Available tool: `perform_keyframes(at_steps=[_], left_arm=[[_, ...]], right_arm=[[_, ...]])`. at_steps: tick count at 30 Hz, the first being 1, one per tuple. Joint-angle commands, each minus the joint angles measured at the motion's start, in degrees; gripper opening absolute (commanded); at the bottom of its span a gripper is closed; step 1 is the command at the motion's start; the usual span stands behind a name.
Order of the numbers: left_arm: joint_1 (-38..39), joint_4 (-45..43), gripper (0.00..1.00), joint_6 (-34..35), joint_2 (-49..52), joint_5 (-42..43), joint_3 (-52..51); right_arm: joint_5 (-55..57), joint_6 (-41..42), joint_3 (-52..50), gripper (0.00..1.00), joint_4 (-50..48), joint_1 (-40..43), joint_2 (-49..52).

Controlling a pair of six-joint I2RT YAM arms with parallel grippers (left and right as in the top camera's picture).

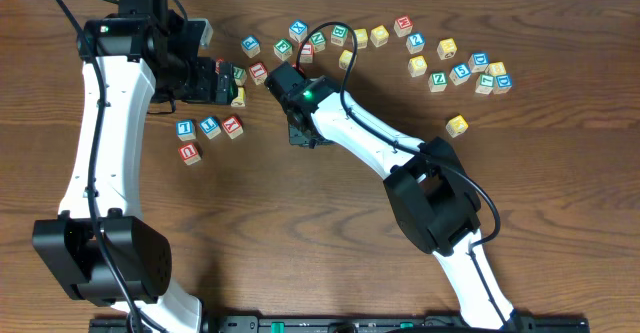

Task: Spell out AI2
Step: 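Carry the A block with the right gripper toward the table center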

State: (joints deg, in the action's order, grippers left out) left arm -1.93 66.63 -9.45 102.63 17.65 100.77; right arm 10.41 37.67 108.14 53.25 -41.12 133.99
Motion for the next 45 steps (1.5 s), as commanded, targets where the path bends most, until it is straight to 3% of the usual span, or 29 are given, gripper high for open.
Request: perform_keyframes(at_steps=[1,25,34,45], left_arm=[[-0.02,0.09,0.98,-0.96,-0.28,-0.79,1.62],[-0.02,0.13,0.98,-0.96,-0.28,-0.79,1.57],[-0.02,0.15,0.98,-0.96,-0.28,-0.79,1.57],[-0.02,0.13,0.98,-0.96,-0.28,-0.79,1.57]], right_arm=[[2.16,3.43,-0.15,0.16,-0.37,-0.13,-1.22],[-1.38,6.62,-0.24,0.24,0.74,-0.13,0.17],[-1.36,6.62,-0.59,0.37,0.74,-0.13,0.17],[-1.36,6.40,0.26,0.38,0.17,0.70,-1.11]])
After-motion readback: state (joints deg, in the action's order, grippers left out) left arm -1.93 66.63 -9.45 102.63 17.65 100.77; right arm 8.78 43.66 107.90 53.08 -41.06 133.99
